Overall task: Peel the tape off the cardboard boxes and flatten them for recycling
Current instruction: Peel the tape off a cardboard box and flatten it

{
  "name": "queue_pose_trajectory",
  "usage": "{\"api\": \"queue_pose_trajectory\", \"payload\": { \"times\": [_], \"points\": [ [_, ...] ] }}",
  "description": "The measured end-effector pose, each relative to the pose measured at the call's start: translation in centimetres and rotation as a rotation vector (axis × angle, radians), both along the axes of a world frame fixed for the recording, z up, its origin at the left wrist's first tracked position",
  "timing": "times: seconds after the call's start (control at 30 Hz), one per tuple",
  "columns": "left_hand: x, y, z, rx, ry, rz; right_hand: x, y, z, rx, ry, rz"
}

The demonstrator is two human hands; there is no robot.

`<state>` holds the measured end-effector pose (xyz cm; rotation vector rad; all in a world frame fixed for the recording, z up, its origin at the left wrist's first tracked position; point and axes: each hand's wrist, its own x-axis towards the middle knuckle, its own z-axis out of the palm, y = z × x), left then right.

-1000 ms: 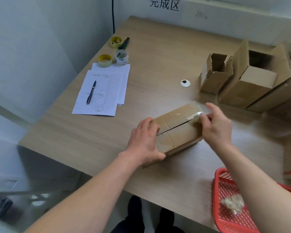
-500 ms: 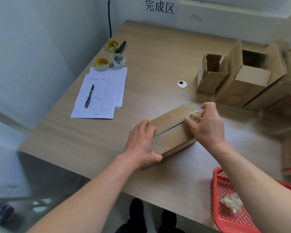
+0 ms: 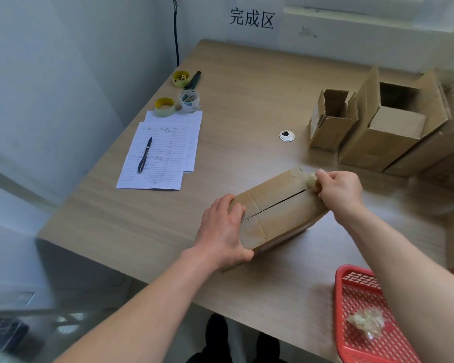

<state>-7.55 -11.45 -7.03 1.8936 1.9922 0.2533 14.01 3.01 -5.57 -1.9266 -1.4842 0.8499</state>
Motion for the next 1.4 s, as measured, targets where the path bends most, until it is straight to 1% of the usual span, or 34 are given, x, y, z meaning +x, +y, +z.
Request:
{"api": "queue_pose_trajectory", "payload": {
  "times": [0.13,0.17,0.27,0.4,0.43,0.5,0.6,0.67,0.7,0.73,0.8,0.83,0.9,0.97,1.07,1.1,1.17,1.2,1.3,1.4],
  "points": [
    [-0.2,-0.2,0.0,0.002,0.008,0.009,-0.2,0.7,0.4,-0.078,0.196,-0.071],
    [-0.2,-0.2,0.0,0.002,0.006,0.010,-0.2,0.7,0.3,-0.038,0.164,-0.073],
    [-0.2,-0.3,0.1,-0.004,-0.001,0.016,0.2,0.1,-0.9,0.182,-0.082,0.007],
    [-0.3,-0.5,0.1,-0.008,0.007,0.023,0.7,-1.4,-2.3,0.338,-0.274,0.186],
    [-0.4,-0.6,0.0,-0.009,0.006,0.024,0.8,-1.7,-2.4,0.344,-0.307,0.220],
    [-0.4,-0.6,0.1,-0.007,0.007,0.023,0.5,-2.1,-2.2,0.291,-0.325,0.254],
    [-0.3,-0.6,0.1,-0.002,0.004,0.018,0.1,-2.4,-1.7,0.229,-0.405,0.259],
    [-0.7,-0.9,0.3,-0.008,0.010,0.015,0.2,-2.0,-1.4,0.222,-0.312,0.214],
    [-1.0,-1.1,0.4,-0.012,0.014,0.015,0.4,-1.7,-1.4,0.190,-0.190,0.162],
    [-1.5,-1.4,0.5,-0.018,0.018,0.014,0.3,-1.5,-1.2,0.135,-0.013,0.090],
    [-2.8,-2.0,0.8,-0.039,0.040,0.005,-0.6,-1.9,-1.0,-0.049,0.363,-0.073],
    [-3.4,-2.2,1.0,-0.061,0.072,-0.007,-1.2,-2.2,-1.1,-0.170,0.487,-0.137],
    [-4.2,-2.4,1.4,-0.096,0.153,-0.036,-1.9,-2.8,-1.6,-0.361,0.606,-0.209],
    [-4.2,-1.9,1.9,-0.107,0.187,-0.053,-2.2,-3.3,-2.1,-0.461,0.681,-0.245],
    [-2.6,-0.5,2.0,-0.067,0.137,-0.049,-2.7,-4.0,-2.8,-0.515,0.747,-0.289],
    [-1.9,0.0,1.8,-0.044,0.132,-0.049,-2.8,-4.2,-3.2,-0.493,0.759,-0.321],
    [-1.1,0.5,1.2,-0.013,0.139,-0.050,-2.7,-4.4,-4.0,-0.337,0.743,-0.387],
    [-0.9,0.5,0.9,-0.008,0.136,-0.048,-2.7,-4.7,-4.1,-0.247,0.696,-0.380],
    [-0.9,0.4,0.2,0.003,0.106,-0.034,-2.4,-5.5,-4.6,-0.054,0.460,-0.231],
    [-1.0,0.5,0.1,0.016,0.088,-0.028,-2.5,-6.3,-4.4,0.018,0.388,-0.187]
  ]
}}
